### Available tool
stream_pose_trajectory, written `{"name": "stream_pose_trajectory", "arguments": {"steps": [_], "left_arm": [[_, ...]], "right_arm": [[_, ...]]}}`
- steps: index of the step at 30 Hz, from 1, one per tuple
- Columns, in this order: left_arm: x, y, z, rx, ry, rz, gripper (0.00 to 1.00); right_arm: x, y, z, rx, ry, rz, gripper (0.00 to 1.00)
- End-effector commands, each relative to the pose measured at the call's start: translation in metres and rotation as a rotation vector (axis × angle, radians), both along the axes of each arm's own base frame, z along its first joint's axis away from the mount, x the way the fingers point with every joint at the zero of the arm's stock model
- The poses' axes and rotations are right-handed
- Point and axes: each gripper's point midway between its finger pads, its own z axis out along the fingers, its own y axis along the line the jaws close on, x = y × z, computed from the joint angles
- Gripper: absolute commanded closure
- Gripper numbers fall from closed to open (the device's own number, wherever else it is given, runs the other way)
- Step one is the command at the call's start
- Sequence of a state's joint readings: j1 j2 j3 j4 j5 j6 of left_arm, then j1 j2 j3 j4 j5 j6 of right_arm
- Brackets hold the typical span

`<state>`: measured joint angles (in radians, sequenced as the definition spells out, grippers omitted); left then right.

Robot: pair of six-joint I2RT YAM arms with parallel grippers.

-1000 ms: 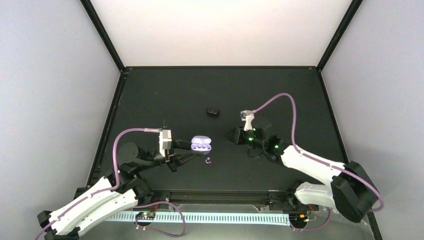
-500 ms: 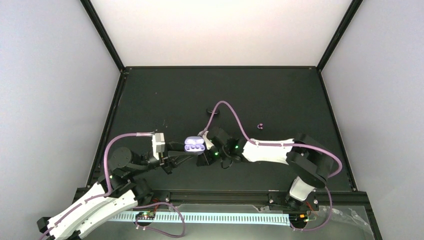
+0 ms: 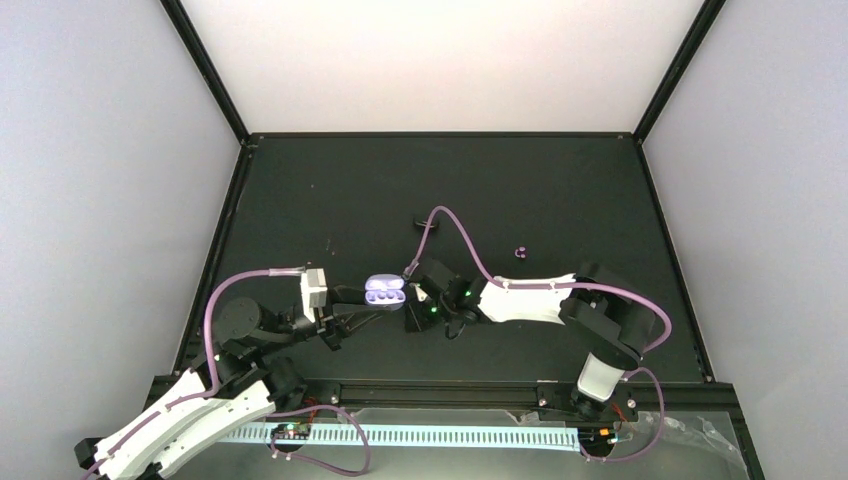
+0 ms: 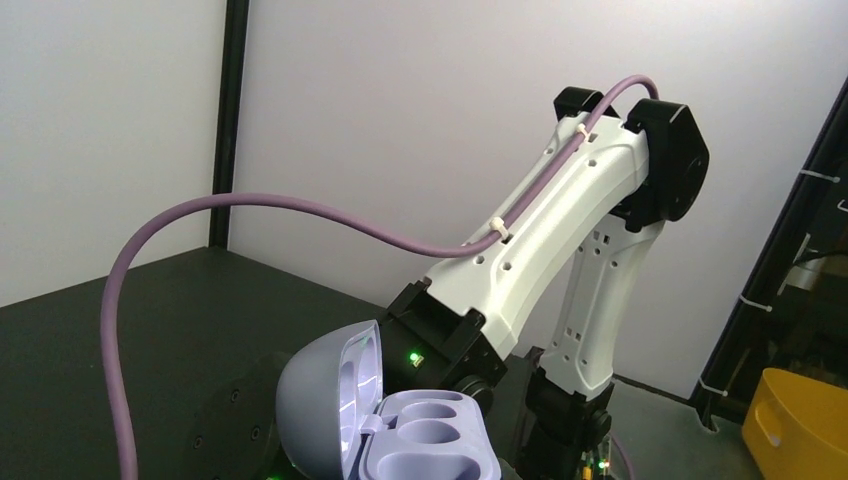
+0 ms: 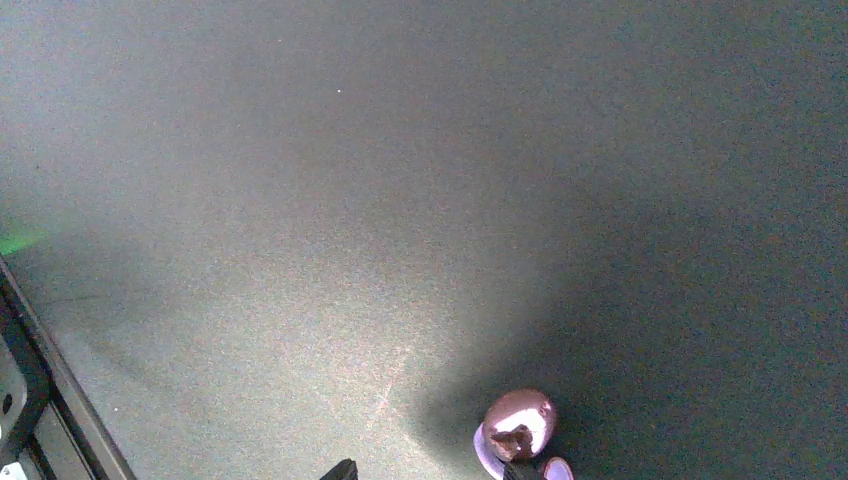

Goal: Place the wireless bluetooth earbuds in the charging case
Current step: Pick up the earbud from the center of the board.

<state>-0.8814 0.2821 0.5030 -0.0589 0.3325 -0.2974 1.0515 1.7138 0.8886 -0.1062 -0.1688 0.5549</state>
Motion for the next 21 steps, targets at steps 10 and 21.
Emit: {"name": "stream_pose_trajectory", "arguments": {"steps": [10, 21], "left_arm": [[0.002, 0.002, 0.005, -0.011, -0.012, 0.017, 0.98], [0.003, 0.0, 0.003, -0.007, -0.007, 0.017, 0.98]], "right_arm": [[0.012, -0.018, -0.015, -0.111, -0.064, -0.046, 0.65], [0.02, -0.022, -0.02, -0.18, -0.131, -0.062, 0.77]]}}
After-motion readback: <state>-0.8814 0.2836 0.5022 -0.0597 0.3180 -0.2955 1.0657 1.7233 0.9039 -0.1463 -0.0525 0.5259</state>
